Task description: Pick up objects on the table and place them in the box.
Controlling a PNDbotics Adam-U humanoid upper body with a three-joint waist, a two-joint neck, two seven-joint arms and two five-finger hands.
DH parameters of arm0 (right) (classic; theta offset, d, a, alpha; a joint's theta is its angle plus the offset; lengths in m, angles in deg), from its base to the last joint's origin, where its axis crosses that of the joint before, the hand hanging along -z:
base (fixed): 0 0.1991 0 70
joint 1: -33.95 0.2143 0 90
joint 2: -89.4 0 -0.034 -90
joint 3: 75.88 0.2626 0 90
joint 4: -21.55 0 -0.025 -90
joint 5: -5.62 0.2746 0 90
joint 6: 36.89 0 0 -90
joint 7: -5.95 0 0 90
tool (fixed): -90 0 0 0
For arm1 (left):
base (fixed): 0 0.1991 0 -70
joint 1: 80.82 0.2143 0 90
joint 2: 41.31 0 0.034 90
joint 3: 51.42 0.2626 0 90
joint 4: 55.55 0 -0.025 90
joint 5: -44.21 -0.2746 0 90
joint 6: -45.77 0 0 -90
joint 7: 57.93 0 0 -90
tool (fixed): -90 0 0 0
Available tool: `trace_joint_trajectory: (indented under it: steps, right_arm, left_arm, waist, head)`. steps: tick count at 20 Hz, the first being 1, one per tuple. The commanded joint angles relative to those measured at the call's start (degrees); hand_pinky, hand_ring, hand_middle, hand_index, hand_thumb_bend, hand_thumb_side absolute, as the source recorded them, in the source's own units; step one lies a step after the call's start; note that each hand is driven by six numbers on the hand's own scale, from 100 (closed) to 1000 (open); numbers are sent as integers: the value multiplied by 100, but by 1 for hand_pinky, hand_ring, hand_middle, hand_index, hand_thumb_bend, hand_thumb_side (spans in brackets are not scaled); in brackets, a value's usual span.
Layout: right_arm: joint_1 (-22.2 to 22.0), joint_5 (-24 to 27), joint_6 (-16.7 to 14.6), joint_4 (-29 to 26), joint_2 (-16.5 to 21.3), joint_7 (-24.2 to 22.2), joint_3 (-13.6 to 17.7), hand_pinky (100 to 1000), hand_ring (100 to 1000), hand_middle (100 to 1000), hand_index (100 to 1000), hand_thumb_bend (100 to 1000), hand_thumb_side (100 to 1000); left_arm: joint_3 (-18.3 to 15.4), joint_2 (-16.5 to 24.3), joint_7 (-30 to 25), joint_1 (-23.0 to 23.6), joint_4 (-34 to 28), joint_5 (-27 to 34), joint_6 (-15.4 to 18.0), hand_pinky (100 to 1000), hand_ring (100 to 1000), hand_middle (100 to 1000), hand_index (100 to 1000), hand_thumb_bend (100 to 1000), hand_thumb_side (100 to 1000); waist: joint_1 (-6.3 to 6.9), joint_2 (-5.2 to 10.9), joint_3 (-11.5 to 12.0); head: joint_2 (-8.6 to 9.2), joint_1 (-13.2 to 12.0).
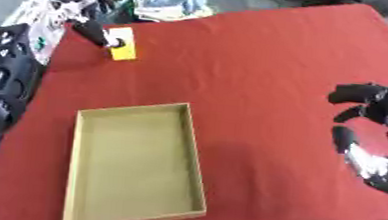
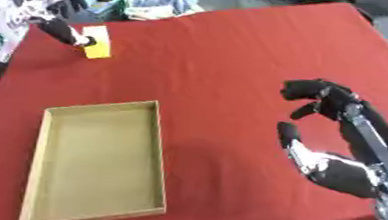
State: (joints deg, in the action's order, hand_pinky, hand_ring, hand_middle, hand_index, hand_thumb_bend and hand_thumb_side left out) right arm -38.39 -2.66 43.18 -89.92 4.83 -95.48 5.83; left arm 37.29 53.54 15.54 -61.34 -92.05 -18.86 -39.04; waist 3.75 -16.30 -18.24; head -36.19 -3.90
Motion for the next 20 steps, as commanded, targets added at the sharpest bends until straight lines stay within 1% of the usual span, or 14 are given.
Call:
trace_joint_trajectory:
  steps: [1,8,13,20]
  right_arm:
    - [68,41,-16,-96,77,-24,14,614,779,725,846,191,405]
    - [81,51,-21,-97,76,-34,11,614,779,725,845,192,405]
    - [83,57,-26,-98,72,-38,14,615,779,725,845,192,404]
    - [85,61,-30,-97,73,-39,20,615,779,725,845,193,404]
  left_arm:
    - [-43,151,-44,-107,-48,-49,-13,682,617,627,795,554,306]
    - [-60,145,4,-96,-41,-80,-90,683,619,630,796,536,314]
    - [-64,147,60,-95,-45,-63,-125,708,664,697,807,542,323]
    - [-75,161,-48,-86,-34,-14,-92,720,677,709,811,544,339]
  waist:
    - [-28,87,-14]
    - [-27,54,-43]
    - [-23,24,-54]
    - [-19,-12,-69]
  head:
    - [62,-14]
    - [77,-1]
    - [80,12]
    - [82,31]
